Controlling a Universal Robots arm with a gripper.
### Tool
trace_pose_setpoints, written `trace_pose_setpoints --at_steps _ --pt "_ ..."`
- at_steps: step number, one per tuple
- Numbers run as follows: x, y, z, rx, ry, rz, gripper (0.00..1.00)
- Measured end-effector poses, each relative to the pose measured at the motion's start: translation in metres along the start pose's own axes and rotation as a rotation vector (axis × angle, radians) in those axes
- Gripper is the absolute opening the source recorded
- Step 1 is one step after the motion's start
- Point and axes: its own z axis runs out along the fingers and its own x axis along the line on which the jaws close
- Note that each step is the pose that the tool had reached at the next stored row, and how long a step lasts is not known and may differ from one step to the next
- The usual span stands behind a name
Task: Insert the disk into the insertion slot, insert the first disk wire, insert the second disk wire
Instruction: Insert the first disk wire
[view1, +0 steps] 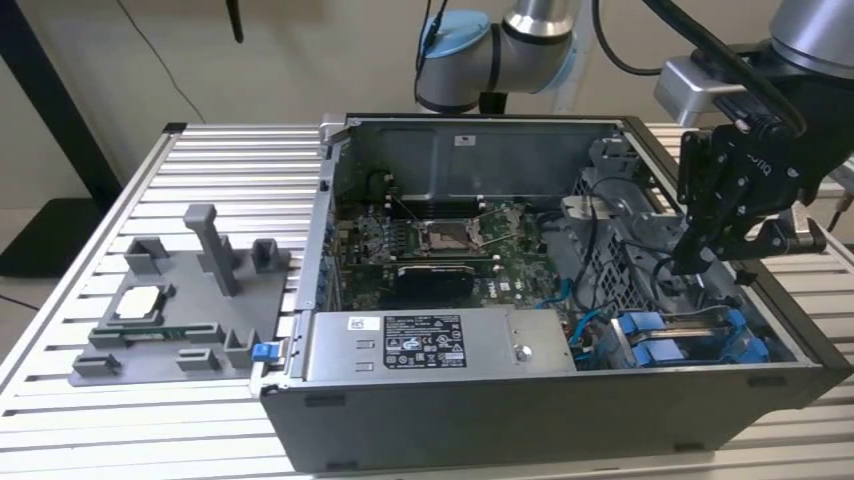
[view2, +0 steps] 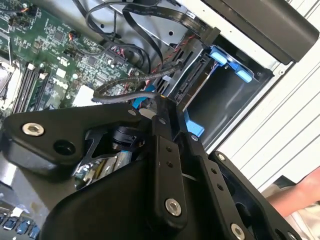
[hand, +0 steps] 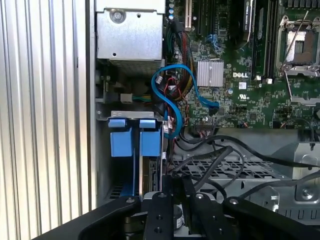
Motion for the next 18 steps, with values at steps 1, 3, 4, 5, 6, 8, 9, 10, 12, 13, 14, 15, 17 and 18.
trace_pose_setpoints --at_steps 1,3,4,5,6,8,9,10,12,13,14,15,17,18 --pt "0.0 0.0 0.0 0.0 0.0 0.0 0.0" --pt "0.0 0.0 0.0 0.0 0.0 0.0 0.0" --pt "0.0 0.0 0.0 0.0 0.0 0.0 0.0" --pt "-0.0001 0.0 0.0 0.0 0.0 0.0 0.0" --pt "-0.0001 0.0 0.0 0.0 0.0 0.0 0.0" --pt "-0.0001 0.0 0.0001 0.0 0.0008 0.0 0.0" --pt "-0.0001 0.0 0.0002 -0.0001 0.0025 0.0 0.0" --pt "-0.0001 0.0001 0.0002 -0.0009 0.0054 0.0 0.0" --pt "0.0 -0.0001 0.0005 -0.005 0.0109 0.0 0.0" --pt "0.0 -0.0004 0.0006 -0.0091 0.0132 0.0 0.0" --pt "0.0001 -0.0008 0.0005 -0.0143 0.0151 0.0 0.0" --pt "0.0001 -0.0016 0.0006 -0.022 0.0172 0.0 0.0" --pt "0.0004 -0.0035 0.0011 -0.0391 0.0207 0.001 0.0" --pt "0.0005 -0.0046 0.0012 -0.0482 0.0223 0.001 0.0"
